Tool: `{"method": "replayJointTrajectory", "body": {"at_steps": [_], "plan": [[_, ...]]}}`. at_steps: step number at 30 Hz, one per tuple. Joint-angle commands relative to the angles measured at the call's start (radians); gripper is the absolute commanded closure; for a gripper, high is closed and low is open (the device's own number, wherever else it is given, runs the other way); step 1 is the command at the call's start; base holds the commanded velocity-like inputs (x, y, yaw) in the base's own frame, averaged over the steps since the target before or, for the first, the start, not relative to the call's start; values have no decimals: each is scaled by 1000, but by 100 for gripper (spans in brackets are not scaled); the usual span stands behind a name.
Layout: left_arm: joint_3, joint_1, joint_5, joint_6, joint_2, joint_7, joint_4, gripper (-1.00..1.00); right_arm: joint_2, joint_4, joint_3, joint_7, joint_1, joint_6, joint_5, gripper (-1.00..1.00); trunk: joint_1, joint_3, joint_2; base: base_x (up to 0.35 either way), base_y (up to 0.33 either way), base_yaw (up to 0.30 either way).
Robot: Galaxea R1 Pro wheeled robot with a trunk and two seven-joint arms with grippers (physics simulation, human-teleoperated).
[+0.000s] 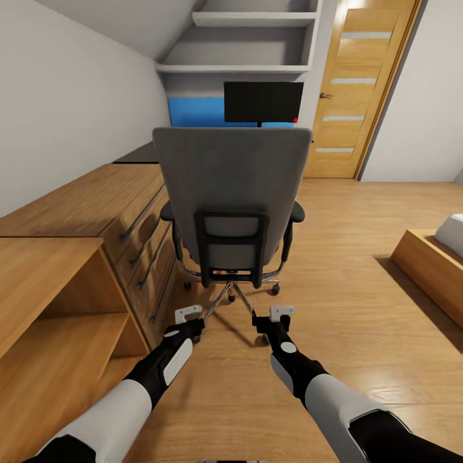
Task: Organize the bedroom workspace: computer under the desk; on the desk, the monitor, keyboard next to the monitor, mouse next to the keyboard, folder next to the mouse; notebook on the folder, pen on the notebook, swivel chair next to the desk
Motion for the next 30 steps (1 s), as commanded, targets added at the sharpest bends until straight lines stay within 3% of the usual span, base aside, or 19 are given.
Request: {"method": "replayJointTrajectory", "body": {"at_steps": [1,12,30], "plan": [[-6,0,7,1,1,9,0,-100,0,1,9,-5,-1,-4,-10,-100,0,-5,-1,0,0,0],[-5,-1,6,-6,6,8,10,-100,-2,0,9,-6,0,-55,-10,-100,0,-5,-1,8,0,0],[-5,-1,7,-6,7,6,14,-100,0,5,9,-5,2,-67,-12,-100,0,-5,-1,194,0,0]]}}
